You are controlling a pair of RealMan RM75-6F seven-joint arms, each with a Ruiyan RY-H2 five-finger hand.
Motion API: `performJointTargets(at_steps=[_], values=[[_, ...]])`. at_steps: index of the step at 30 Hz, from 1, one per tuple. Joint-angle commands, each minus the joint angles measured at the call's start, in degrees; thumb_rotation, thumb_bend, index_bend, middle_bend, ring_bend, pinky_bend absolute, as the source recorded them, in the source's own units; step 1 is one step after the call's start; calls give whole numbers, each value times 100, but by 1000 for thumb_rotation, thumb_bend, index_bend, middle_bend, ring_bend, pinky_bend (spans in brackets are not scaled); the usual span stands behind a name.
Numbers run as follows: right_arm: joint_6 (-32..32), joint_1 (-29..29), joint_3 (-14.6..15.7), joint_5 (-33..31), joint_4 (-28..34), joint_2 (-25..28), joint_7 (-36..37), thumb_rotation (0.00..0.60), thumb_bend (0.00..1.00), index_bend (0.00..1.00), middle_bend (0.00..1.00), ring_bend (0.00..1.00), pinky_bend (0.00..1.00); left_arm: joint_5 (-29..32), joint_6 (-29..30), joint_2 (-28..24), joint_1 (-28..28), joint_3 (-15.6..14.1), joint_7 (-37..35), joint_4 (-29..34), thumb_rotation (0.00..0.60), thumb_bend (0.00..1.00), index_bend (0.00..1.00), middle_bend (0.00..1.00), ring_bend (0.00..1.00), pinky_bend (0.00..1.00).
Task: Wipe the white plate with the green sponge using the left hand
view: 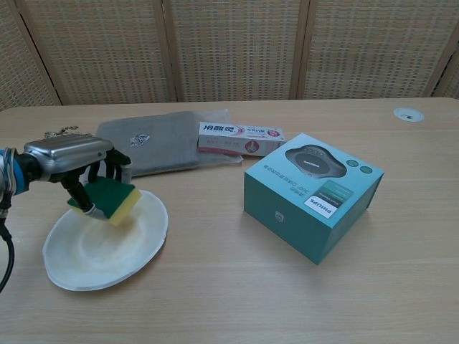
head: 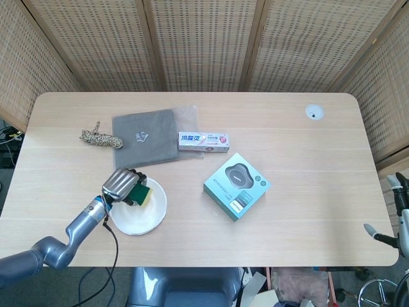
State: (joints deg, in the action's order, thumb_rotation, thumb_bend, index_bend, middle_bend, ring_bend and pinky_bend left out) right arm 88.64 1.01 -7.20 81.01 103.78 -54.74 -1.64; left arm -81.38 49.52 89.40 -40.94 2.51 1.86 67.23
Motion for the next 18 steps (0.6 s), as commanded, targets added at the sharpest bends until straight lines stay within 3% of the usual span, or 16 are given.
performJointTargets(at_steps=[1,9,18], values=[[5,-4,3,3,5,1,0,600,0,0,0,0,0,-117,62,-78,-78,-31,565,156,600,43,531,482,402,487],[-19,8,-3,-20,0,0,-5,600,0,0,0,0,0,-20,-134,321,-114,-187,1351,-245,600,43,531,482,402,487],[-44,22,-17,-53,-9,5,17,600,0,0,0,0,0,-7,-266,581,-145,-277,1629,-559,600,44,537,488,402,487]])
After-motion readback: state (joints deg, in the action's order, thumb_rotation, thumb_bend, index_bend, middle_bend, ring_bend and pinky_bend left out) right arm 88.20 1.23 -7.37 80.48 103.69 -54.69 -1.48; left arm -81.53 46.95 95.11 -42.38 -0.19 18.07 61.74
